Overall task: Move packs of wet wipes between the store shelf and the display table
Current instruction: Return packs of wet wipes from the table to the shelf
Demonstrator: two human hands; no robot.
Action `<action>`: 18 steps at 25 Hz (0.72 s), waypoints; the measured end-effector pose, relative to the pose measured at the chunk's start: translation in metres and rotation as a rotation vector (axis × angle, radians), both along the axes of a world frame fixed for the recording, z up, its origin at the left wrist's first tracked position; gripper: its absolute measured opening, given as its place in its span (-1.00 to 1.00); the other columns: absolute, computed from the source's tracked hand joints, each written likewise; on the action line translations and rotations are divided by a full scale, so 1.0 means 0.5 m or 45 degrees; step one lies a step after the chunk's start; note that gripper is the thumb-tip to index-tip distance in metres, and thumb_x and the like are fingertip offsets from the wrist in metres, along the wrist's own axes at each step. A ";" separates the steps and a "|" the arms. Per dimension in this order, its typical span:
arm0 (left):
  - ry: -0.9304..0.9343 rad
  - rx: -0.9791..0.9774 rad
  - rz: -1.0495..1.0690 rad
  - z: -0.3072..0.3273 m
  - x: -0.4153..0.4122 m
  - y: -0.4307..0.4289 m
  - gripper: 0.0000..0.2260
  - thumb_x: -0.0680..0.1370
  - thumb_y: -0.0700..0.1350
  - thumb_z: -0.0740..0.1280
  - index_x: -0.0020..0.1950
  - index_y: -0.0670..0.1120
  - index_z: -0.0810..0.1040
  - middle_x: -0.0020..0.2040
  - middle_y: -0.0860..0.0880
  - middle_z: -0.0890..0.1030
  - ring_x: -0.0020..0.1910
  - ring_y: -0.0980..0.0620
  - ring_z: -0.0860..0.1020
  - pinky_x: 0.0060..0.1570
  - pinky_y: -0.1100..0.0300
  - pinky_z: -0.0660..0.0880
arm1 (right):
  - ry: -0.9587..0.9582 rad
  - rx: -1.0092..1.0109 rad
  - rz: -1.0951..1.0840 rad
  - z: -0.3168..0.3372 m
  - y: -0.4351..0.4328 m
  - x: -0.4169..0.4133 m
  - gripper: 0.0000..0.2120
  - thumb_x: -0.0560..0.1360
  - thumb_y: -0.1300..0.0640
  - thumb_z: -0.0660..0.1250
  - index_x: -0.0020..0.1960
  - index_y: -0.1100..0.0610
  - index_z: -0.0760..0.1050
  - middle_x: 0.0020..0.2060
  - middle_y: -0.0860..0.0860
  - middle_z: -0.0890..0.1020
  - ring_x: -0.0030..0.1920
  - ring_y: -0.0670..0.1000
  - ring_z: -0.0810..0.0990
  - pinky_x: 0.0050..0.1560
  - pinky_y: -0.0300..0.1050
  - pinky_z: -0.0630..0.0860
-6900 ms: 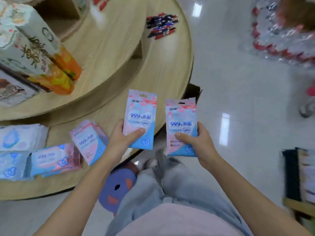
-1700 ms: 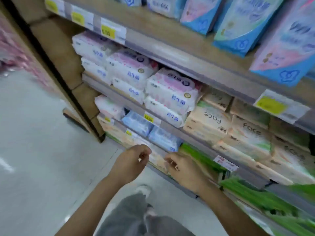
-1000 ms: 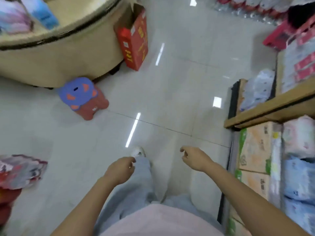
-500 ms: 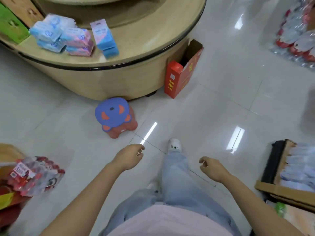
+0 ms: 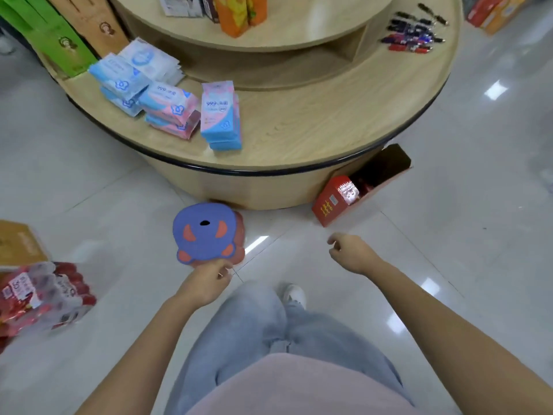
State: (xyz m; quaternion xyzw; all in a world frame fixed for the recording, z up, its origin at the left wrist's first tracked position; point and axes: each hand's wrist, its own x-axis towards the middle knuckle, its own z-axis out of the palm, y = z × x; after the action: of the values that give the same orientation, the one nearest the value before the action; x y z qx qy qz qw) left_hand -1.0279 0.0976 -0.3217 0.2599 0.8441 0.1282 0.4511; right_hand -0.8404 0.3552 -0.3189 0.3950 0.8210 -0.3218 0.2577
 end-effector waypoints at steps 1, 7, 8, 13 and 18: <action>-0.017 0.001 0.063 -0.001 -0.017 0.013 -0.75 0.57 -0.15 0.25 0.23 -0.10 0.51 0.06 -0.02 0.56 0.07 -0.03 0.54 0.09 0.15 0.44 | 0.050 0.005 0.042 0.011 0.029 -0.058 -0.67 0.54 0.17 0.17 0.29 0.16 0.43 0.17 0.14 0.56 0.14 0.14 0.52 0.06 -0.11 0.41; -0.069 0.126 0.490 -0.022 -0.186 0.109 -0.75 0.57 -0.23 0.26 0.23 -0.20 0.52 0.13 -0.09 0.58 0.02 0.01 0.50 0.01 0.25 0.34 | 0.274 -0.088 0.174 0.025 0.134 -0.368 -0.77 0.53 0.21 0.21 0.15 0.21 0.50 -0.04 0.09 0.58 -0.12 0.05 0.48 -0.31 -0.27 0.39; -0.078 0.146 0.572 -0.021 -0.234 0.136 -0.75 0.57 -0.22 0.27 0.24 -0.20 0.51 0.14 -0.11 0.57 0.04 -0.01 0.51 0.03 0.22 0.36 | 0.276 -0.117 0.159 0.020 0.149 -0.415 -0.76 0.53 0.21 0.21 0.16 0.19 0.50 -0.06 0.07 0.57 -0.11 0.02 0.47 -0.29 -0.29 0.35; -0.026 0.257 0.708 -0.005 -0.465 0.280 -0.72 0.57 -0.11 0.30 0.25 -0.15 0.51 0.06 -0.08 0.60 0.04 -0.01 0.54 -0.05 0.24 0.41 | 0.266 -0.219 0.035 0.005 0.205 -0.575 -0.76 0.49 0.22 0.26 0.14 0.15 0.52 -0.17 0.00 0.55 -0.10 0.01 0.50 -0.12 -0.22 0.34; 0.010 0.184 0.643 -0.011 -0.583 0.406 -0.53 0.47 0.20 0.35 0.20 -0.11 0.51 -0.01 0.02 0.58 0.02 0.00 0.55 0.06 0.12 0.45 | 0.236 -0.332 -0.094 -0.020 0.227 -0.679 -0.77 0.52 0.18 0.26 0.16 0.19 0.50 -0.16 0.07 0.58 -0.11 0.03 0.52 -0.17 -0.21 0.37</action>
State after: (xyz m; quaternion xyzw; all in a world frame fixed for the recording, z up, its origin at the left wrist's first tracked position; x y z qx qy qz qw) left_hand -1.3192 0.3007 -0.3274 0.0732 0.8727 0.2956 0.3817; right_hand -1.1799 0.4687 -0.3290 0.3567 0.7775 -0.4699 0.2180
